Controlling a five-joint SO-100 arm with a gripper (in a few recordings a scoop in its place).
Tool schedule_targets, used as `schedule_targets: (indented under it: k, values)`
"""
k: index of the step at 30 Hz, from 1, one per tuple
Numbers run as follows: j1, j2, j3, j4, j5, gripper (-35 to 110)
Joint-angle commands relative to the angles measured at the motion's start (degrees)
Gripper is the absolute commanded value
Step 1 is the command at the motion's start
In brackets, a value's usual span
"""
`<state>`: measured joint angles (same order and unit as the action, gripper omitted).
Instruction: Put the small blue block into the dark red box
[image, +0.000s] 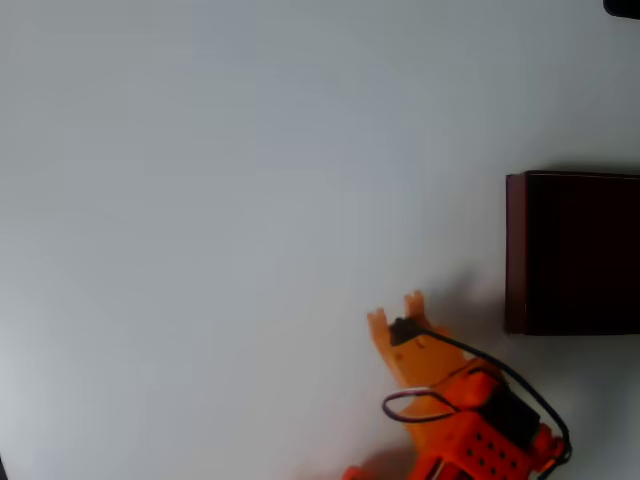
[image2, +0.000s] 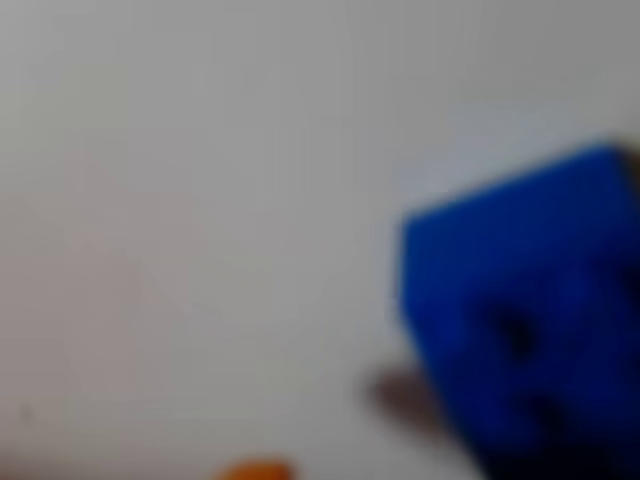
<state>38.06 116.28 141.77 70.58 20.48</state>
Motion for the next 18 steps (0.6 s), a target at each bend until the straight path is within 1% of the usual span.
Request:
schedule_targets:
  k: [1, 8, 9, 11, 13, 15, 18]
  values:
    - [-0.4, 1.4, 0.8, 0.1, 1.3, 23]
    - [-1.8, 2.2, 3.8, -3.4, 1.3, 22]
    - [-1.2, 2.0, 3.8, -3.6, 1.1, 21]
    - [-0.1, 0.4, 3.2, -4.0, 0.4, 10]
    - [0.3, -2.4, 1.7, -4.2, -0.1, 8]
    - [0.4, -6.1, -0.2, -4.1, -0.3, 1]
    - [0.0, -11.9, -3.6, -3.1, -0.5, 0]
